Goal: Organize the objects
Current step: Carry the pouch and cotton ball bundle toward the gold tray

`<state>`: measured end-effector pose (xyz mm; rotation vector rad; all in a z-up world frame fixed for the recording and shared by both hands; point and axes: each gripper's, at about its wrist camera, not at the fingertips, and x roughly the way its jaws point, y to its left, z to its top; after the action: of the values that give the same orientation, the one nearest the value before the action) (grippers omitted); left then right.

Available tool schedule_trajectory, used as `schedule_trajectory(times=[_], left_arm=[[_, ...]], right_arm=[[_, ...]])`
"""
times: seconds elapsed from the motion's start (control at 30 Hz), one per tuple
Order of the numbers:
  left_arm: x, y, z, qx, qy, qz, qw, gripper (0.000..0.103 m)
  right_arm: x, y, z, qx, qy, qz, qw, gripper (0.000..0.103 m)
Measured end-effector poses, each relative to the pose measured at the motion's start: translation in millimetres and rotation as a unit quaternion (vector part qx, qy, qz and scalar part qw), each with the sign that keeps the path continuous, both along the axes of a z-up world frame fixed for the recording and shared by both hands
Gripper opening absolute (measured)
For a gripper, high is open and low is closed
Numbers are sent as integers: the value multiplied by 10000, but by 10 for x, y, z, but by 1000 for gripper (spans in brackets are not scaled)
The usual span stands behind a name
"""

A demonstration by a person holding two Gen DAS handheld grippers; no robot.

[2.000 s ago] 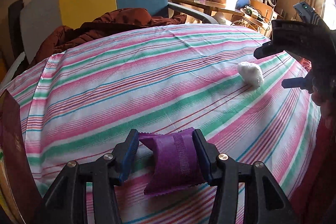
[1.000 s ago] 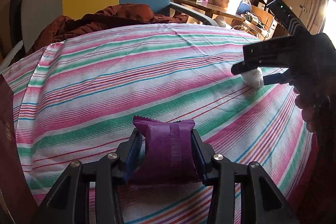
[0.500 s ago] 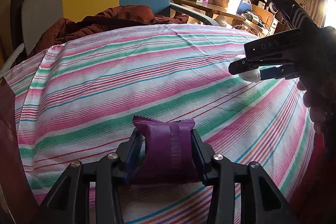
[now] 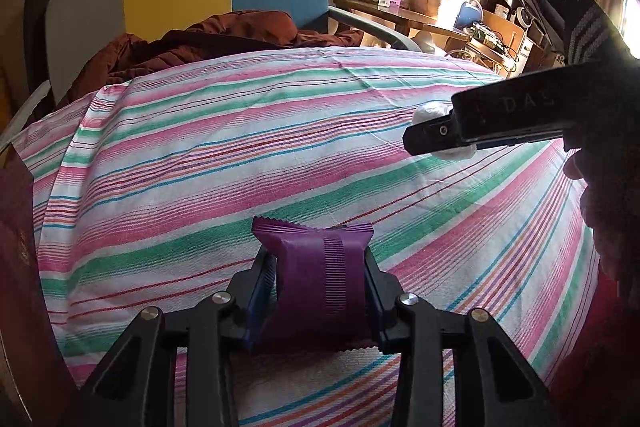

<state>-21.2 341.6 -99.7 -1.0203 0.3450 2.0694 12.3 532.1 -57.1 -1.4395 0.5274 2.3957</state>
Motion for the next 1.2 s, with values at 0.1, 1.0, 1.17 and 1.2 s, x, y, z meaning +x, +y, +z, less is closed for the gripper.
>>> schedule_trajectory(times=[0.1,1.0,1.17,1.2], left_arm=[[41,-75,47,-24,9,-9,10000,39],[-113,-2145,982,365,557,1484,9867,39],[-198,-2441,1010,334,681,1806,9806,39],[-209,-2503,1010,328,703,1865,9794,39]], right_arm=[[-28,-67,-27,40,-64,181,9998,66],[-480,-1474,235,211,-21,1522,9881,66],[-584,-2039,384,37,376,1884,9814,66],[-602,-2136,403,-20,447,1937,9800,66]])
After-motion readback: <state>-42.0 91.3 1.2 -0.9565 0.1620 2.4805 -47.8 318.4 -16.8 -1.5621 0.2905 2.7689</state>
